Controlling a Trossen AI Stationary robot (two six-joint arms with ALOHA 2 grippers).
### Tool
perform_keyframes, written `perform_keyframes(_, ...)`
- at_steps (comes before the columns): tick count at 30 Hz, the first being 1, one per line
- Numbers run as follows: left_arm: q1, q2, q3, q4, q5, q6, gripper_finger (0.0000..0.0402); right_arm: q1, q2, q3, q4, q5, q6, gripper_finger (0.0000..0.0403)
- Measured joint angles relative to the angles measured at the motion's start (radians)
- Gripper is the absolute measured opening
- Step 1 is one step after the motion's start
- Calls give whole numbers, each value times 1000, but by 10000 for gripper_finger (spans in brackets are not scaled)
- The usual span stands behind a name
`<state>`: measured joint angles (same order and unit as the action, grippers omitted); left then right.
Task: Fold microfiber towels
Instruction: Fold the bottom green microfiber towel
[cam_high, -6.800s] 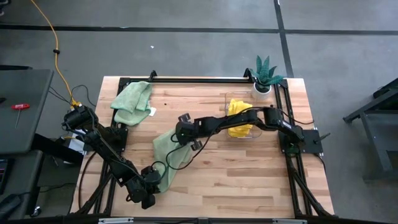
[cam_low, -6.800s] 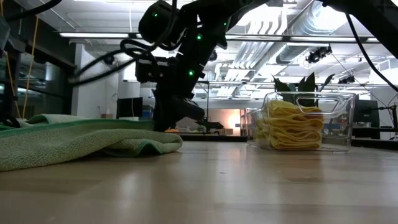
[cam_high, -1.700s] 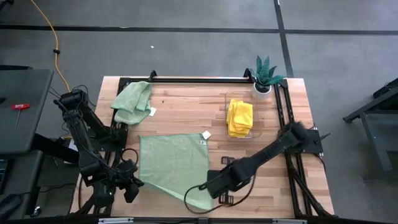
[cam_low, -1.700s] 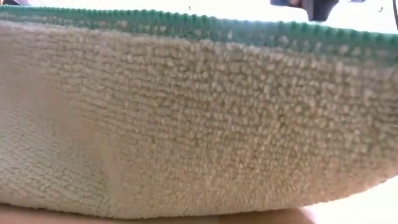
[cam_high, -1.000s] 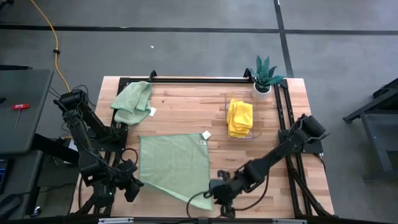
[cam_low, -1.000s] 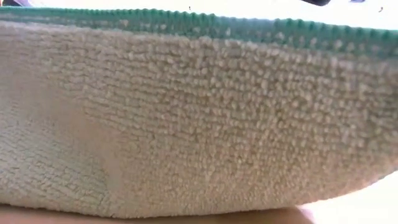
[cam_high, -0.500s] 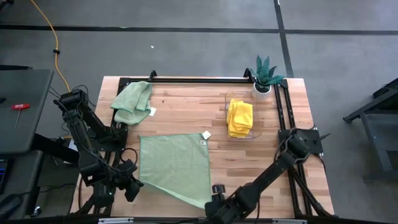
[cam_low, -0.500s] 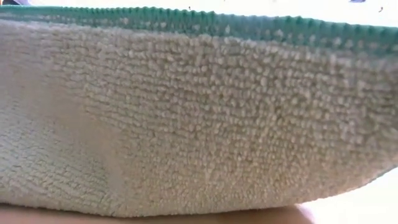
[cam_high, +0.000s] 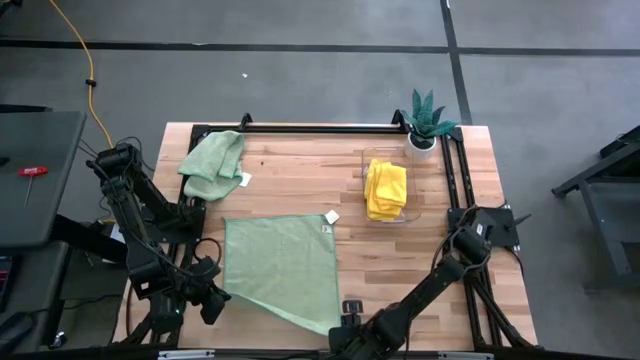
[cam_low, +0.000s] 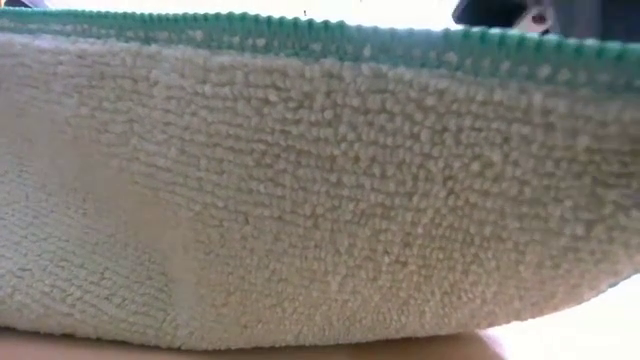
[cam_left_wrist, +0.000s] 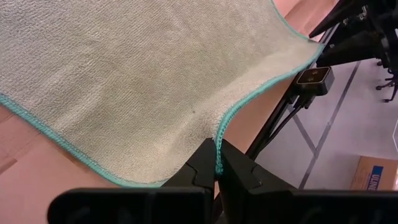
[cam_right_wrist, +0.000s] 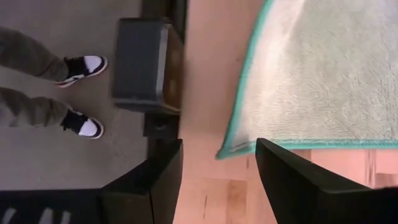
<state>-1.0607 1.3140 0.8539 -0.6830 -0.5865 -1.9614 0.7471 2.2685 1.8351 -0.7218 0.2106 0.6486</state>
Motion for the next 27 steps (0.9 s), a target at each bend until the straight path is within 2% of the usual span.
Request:
perform_keyframes(5, 0, 0, 0, 0, 0, 0, 0, -1, 2, 0, 1, 45, 53, 195)
perform_keyframes(12, 0, 0, 0, 2, 0, 0, 0, 0, 2, 0, -5, 49, 53, 183)
perform_keyframes(17, 0, 0, 0, 7, 0, 0, 0, -1, 2, 0, -10, 52, 54, 125)
perform_keyframes(23, 0, 0, 0, 9, 0, 0, 0, -6, 2, 0, -24, 32, 73, 14)
perform_keyframes(27, -5, 0, 0, 49, 0, 0, 0, -27, -5, -1, -46, -73, 84, 7)
